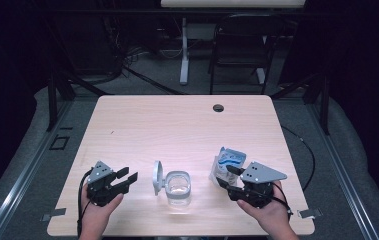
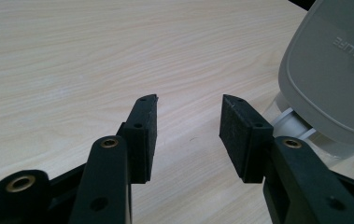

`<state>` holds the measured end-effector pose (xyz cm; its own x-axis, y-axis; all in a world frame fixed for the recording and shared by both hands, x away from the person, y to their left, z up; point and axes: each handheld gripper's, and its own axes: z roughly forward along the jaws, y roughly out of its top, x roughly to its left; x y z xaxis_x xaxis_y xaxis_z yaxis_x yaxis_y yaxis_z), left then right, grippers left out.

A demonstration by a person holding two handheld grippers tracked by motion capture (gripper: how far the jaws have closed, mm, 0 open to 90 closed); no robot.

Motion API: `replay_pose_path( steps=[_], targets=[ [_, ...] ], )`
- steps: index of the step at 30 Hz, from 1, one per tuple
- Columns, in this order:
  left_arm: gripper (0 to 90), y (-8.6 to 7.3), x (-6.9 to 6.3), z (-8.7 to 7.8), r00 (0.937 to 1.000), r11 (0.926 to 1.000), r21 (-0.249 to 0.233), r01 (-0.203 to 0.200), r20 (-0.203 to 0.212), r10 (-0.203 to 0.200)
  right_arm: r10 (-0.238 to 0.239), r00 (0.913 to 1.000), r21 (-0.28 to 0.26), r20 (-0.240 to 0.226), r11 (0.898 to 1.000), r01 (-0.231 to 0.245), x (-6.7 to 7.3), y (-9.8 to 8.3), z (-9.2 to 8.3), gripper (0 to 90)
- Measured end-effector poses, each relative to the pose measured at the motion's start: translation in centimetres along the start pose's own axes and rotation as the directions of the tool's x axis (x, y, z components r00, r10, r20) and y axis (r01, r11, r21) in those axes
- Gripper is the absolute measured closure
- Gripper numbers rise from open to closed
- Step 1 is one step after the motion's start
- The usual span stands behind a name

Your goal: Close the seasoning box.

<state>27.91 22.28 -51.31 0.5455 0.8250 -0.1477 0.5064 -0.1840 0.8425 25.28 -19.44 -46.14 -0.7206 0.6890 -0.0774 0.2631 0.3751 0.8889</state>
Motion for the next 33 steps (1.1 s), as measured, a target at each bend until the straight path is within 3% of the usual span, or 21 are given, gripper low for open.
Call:
replay_pose_path(
  steps=[17,28,33],
  targets=[
    [56.1,-0.1,0.0,0.1,1.0000,1.0000,-0.001,-0.001,-0.008,0.001,0.038,0.9970,-0.006,0.067,0.999,-0.037,-1.5,-1.0,-2.5,47.3],
    [55.2,-0.1,0.1,-0.1,1.0000,0.9999,-0.010,0.006,-0.008,-0.006,0.071,0.9919,-0.032,0.106,0.997,-0.068,-2.4,-1.8,-2.4,41.8],
    [54.9,-0.1,0.1,0.1,1.0000,1.0000,-0.004,0.004,-0.008,-0.004,0.075,0.9889,-0.018,0.128,0.997,-0.073,-2.9,-2.1,-2.2,40.4]
  ],
)
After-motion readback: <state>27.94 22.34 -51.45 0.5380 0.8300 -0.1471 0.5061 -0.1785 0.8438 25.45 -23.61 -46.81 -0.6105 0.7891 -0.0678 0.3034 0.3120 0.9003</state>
